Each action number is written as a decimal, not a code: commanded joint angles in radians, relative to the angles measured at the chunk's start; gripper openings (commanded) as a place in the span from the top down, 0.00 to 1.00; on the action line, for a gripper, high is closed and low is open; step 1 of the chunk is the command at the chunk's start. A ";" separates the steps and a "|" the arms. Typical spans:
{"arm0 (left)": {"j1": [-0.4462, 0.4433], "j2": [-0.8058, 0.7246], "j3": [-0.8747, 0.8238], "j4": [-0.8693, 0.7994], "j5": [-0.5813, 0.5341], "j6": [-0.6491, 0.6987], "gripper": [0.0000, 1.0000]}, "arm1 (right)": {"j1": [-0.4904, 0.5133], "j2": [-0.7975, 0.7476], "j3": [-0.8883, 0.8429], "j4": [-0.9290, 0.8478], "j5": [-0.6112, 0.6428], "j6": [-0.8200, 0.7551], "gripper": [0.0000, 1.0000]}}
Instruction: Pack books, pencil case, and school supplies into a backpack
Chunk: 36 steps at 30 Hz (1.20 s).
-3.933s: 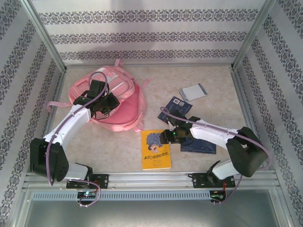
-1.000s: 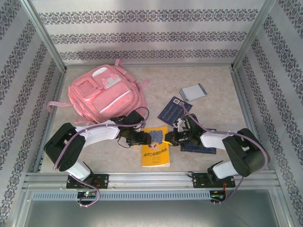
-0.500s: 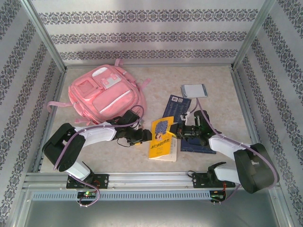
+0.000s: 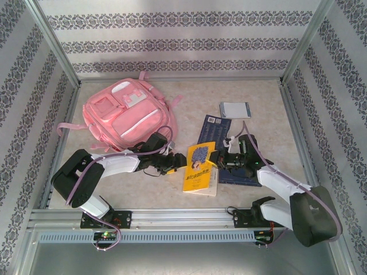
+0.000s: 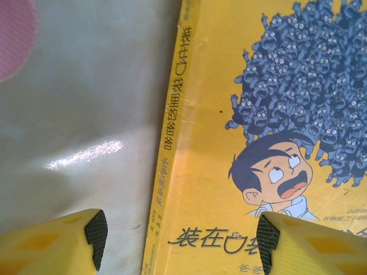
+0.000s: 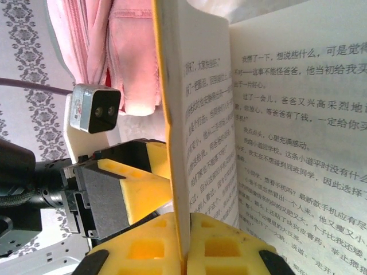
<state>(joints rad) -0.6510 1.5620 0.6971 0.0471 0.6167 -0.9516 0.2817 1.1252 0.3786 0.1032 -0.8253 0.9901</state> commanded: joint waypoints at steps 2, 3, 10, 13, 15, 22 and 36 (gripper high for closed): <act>0.027 0.003 0.000 0.028 -0.025 -0.025 0.30 | 0.011 -0.018 0.111 -0.272 0.083 -0.178 1.00; 0.027 0.004 0.002 0.030 -0.027 -0.027 0.30 | 0.015 -0.014 0.125 -0.318 0.112 -0.206 1.00; 0.015 0.102 0.047 0.116 0.041 -0.050 0.36 | 0.075 0.096 0.121 -0.299 0.173 -0.225 0.89; -0.010 0.154 0.086 0.128 0.058 -0.047 0.37 | 0.095 0.145 0.116 -0.246 0.179 -0.208 0.87; -0.023 0.181 0.104 0.137 0.067 -0.049 0.38 | 0.097 0.163 0.107 -0.203 0.175 -0.188 0.82; -0.030 0.217 0.110 0.172 0.084 -0.064 0.40 | 0.133 0.229 0.092 -0.065 0.144 -0.120 0.65; -0.002 0.115 0.085 0.044 0.018 0.011 0.38 | 0.165 0.219 0.098 0.015 0.141 -0.068 1.00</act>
<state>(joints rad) -0.6598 1.7344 0.7940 0.1383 0.6502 -0.9878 0.4416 1.3945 0.4641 0.1055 -0.6594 0.9207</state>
